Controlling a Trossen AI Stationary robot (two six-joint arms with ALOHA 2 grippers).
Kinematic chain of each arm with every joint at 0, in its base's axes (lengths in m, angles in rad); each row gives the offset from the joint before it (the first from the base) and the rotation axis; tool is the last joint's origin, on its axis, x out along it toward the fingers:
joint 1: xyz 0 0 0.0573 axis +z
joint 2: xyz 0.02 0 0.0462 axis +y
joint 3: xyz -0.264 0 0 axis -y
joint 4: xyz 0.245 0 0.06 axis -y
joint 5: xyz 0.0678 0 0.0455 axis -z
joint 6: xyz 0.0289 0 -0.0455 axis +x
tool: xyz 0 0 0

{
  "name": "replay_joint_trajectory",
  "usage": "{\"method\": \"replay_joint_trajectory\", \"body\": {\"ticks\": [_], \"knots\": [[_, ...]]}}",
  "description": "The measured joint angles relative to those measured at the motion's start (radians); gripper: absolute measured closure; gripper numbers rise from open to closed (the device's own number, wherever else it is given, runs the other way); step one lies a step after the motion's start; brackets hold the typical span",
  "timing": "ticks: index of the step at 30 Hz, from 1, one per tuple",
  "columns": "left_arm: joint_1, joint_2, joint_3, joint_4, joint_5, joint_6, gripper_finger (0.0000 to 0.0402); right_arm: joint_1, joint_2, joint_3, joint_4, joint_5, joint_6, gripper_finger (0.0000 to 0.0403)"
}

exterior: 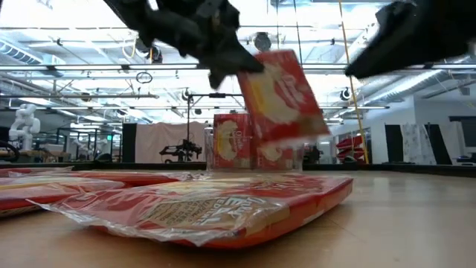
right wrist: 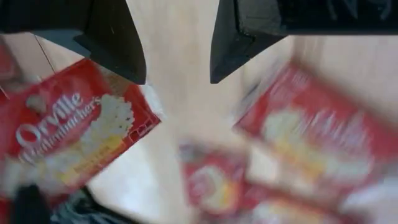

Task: Sort popcorn bags into baskets
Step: Put the red popcorn bag into the transparent bin

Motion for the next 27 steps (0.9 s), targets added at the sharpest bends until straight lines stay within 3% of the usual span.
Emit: {"method": "replay_joint_trajectory", "body": {"ticks": [4,6,8,13,17,22,27], "knots": [[-0.002,-0.088,0.001,-0.063,-0.110,0.158,0.0373,-0.122,-0.152,0.000,0.006,0.014,0.096,0.0232],[-0.003,-0.120,0.001,-0.095,-0.133,0.221,0.0364,-0.203,-0.228,0.001,0.023,-0.027,0.129,0.0232],[-0.006,-0.128,0.001,-0.100,-0.162,0.253,0.0360,-0.298,-0.302,0.001,0.074,-0.123,0.134,0.0232],[-0.012,-0.115,0.001,-0.106,-0.242,0.258,0.0375,-0.494,-0.402,0.015,0.200,-0.471,-0.116,0.0227],[-0.012,-0.101,-0.001,-0.156,-0.248,0.252,0.0379,-0.600,-0.356,0.145,0.058,-0.633,-0.189,0.0202],[-0.027,-0.105,0.001,-0.198,-0.306,0.210,0.0367,-0.679,-0.192,0.395,-0.248,-0.664,-0.274,0.0164],[-0.060,-0.104,0.001,-0.259,-0.334,0.203,0.0371,-0.729,-0.035,0.523,-0.292,-0.742,-0.428,0.0146]]}}
